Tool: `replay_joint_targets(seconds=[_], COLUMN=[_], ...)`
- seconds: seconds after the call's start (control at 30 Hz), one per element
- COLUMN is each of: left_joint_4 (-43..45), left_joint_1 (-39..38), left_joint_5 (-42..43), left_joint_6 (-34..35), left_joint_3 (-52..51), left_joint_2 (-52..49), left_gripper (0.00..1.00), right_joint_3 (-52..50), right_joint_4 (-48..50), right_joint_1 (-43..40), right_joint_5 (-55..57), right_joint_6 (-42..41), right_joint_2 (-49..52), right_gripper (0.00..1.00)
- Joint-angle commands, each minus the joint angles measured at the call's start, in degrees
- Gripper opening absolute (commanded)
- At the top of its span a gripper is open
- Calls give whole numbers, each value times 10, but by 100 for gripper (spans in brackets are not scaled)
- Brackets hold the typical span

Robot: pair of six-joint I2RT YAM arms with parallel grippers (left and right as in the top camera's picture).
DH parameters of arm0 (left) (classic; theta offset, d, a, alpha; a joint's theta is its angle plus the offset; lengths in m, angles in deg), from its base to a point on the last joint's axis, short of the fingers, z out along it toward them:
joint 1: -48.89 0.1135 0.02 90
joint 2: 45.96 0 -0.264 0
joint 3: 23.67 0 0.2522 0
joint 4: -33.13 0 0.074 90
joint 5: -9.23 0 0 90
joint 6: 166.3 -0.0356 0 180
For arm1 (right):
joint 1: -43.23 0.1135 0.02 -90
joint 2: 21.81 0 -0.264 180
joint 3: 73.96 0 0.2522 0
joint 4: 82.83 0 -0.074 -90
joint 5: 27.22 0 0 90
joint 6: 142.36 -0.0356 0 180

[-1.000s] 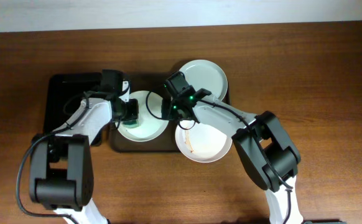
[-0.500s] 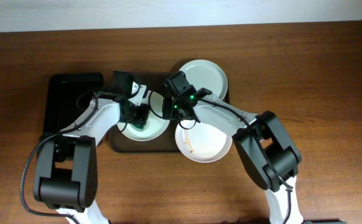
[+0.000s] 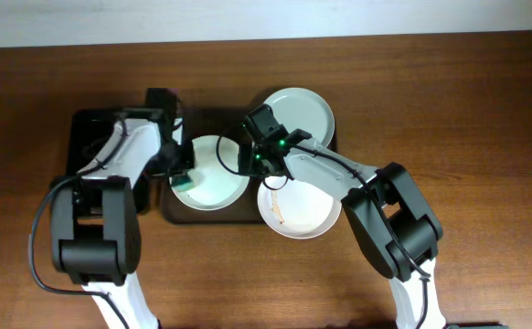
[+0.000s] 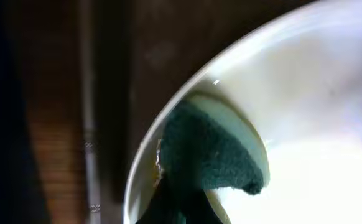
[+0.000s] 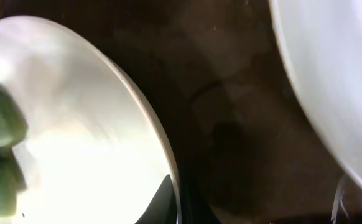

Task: Clean dirty plates on tray and stack at the side
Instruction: 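Scrub the top white plate with the sponge in the left gripper, then lift the top plate with the right gripper and carry it right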

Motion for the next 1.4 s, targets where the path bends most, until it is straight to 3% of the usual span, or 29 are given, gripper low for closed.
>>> replay_joint_targets(seconds=[0.0, 0.17, 0.2, 0.3, 0.4, 0.43, 0.5, 0.57, 0.77, 0.83, 0.97, 1.07, 1.17, 1.23, 1.37], left_joint_4=[-8, 56, 52, 50, 60, 69, 97, 95, -63, -127, -203, -264, -292, -292, -288], left_joint_1=[9, -36, -46, -62, -49, -41, -21, -19, -17, -17, -17, -11, 27, 56, 91], left_joint_5=[-28, -6, 19, 191, 210, 202, 86, -31, -16, -24, -122, -96, -76, -27, 35], left_joint_6=[11, -15, -17, -124, -124, -113, -56, -56, -46, -47, -46, -46, -48, -60, -74], left_joint_3=[35, 32, 32, 36, 38, 38, 38, 38, 62, 127, 254, 344, 403, 404, 404], left_joint_2=[-17, -58, -68, -75, -75, -75, -75, -77, -77, -77, -77, -76, -76, -76, -77], left_gripper=[1, 1, 1, 1, 1, 1, 1, 1, 1, 1, 1, 1, 1, 1, 1], right_joint_3=[0, 0, 0, 0, 0, 0, 0, 0, 0, 0, 0, 1, 21, 31, 32], right_joint_4=[-2, -3, -3, -2, -2, -2, -2, -2, -3, -3, -3, -3, -19, -54, -106], right_joint_1=[-4, -4, -4, -4, -4, -4, -4, -4, -4, -4, -4, -4, -4, 0, 71], right_joint_5=[20, 21, 21, 21, 21, 21, 21, 21, 16, 14, 14, 14, 24, 91, 388], right_joint_6=[-8, -7, -8, -7, -7, -7, -8, -7, -7, -7, -7, -5, 71, 88, 141], right_joint_2=[8, 8, 8, 8, 8, 8, 8, 8, 8, 8, 8, 5, -28, -70, -167], right_gripper=[4, 4, 4, 4, 4, 4, 4, 4, 4, 4, 4, 4, 4, 4, 4])
